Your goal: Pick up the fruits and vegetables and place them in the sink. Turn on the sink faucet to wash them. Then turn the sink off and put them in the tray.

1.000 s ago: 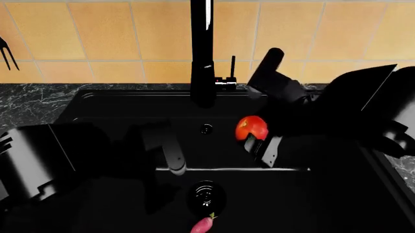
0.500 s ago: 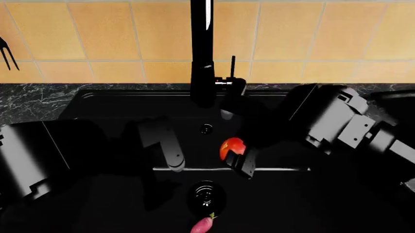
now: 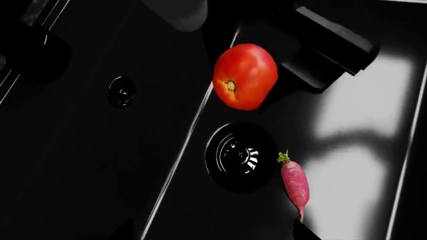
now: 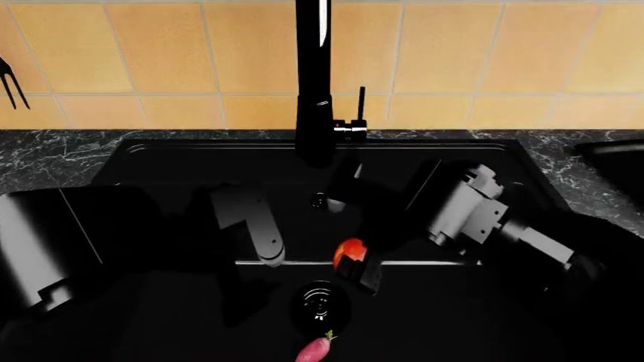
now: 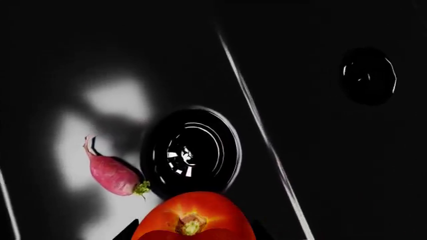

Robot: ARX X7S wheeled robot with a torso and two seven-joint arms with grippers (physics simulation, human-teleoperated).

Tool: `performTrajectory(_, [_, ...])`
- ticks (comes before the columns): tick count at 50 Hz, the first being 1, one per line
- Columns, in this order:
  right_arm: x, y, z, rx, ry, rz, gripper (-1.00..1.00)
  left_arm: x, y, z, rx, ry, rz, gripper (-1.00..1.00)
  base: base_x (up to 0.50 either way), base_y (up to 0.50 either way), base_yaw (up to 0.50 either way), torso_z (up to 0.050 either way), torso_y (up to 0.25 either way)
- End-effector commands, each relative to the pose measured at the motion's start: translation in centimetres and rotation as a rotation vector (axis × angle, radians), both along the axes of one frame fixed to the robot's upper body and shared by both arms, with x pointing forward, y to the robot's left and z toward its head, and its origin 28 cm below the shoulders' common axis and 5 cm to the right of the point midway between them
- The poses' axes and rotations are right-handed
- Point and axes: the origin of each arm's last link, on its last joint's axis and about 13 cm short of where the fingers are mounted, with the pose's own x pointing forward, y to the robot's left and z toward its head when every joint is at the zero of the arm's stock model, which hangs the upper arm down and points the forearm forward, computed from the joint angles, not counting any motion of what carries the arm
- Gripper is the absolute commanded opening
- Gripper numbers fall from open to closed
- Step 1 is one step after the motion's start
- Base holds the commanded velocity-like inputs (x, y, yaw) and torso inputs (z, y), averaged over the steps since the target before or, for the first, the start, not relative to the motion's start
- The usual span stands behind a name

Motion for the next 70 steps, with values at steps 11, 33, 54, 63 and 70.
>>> performTrajectory(11, [0.8, 1.2, -2.8, -0.026, 0.105, 0.050, -1.00, 0.1, -0.1, -0.1, 0.005, 0.006, -0.005, 1.00, 0.04, 0.00, 0.00, 0.000, 0.001])
performTrajectory(33, [1.0, 1.5, -3.3, -0.040, 0.118, 0.065, -1.00, -0.8, -0.5, 0.0, 0.050, -0.060, -0.099, 1.00, 0.04, 0.00, 0.00, 0.000, -0.053])
performTrajectory(54, [1.0, 1.8, -4.2, -0.056, 0.138, 0.076, -1.00, -0.4, -0.5, -0.4, 0.052, -0.047, -0.110, 1.00, 0.04, 0.00, 0.00, 0.000, -0.015])
performTrajectory(63, [1.0, 1.8, -4.1, -0.064, 0.139, 0.080, 1.00, -0.4, -0.6, -0.4, 0.051, -0.049, -0.114, 1.00, 0.03, 0.00, 0.00, 0.000, 0.000])
performTrajectory(70, [0.8, 1.5, -3.6, -0.069, 0.129, 0.072, 1.00, -0.5, -0.5, -0.4, 0.050, -0.050, -0.117, 1.00, 0.00, 0.00, 0.00, 0.000, 0.000])
